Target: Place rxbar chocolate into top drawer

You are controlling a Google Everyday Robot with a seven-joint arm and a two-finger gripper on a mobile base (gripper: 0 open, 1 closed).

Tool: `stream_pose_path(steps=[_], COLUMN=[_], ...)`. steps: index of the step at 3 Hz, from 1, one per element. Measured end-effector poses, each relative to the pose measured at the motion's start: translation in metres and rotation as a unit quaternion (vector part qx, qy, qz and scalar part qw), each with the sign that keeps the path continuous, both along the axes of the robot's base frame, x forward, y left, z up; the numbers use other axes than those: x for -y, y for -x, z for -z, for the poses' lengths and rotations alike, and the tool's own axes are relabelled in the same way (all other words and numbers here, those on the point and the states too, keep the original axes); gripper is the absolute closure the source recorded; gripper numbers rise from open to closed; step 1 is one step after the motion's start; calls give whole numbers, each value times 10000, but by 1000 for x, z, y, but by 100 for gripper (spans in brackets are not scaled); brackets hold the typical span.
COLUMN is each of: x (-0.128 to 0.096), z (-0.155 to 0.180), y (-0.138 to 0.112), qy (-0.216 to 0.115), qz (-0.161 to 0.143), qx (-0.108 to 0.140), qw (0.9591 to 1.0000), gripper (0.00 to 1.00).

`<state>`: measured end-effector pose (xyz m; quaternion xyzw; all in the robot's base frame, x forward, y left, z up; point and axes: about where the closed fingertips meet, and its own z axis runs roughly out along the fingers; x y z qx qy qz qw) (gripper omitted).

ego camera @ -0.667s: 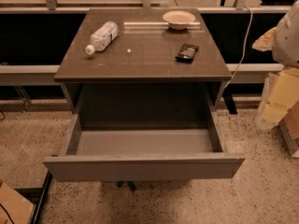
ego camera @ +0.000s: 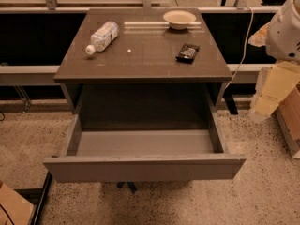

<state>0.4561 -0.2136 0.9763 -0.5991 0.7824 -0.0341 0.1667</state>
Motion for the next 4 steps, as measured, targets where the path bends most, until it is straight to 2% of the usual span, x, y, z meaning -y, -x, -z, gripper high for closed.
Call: stream_pose_path(steps=[1, 2, 3, 4], x=[-9, -18, -27, -29], z=[8, 17, 23, 23], y=[-30, -72, -121, -125], qy=[-187, -262, -265, -323], qz=[-7, -36, -47, -25], qx=[-66, -149, -117, -65], qw=[9998, 9995, 9996, 9995], gripper=[0, 0, 0, 0])
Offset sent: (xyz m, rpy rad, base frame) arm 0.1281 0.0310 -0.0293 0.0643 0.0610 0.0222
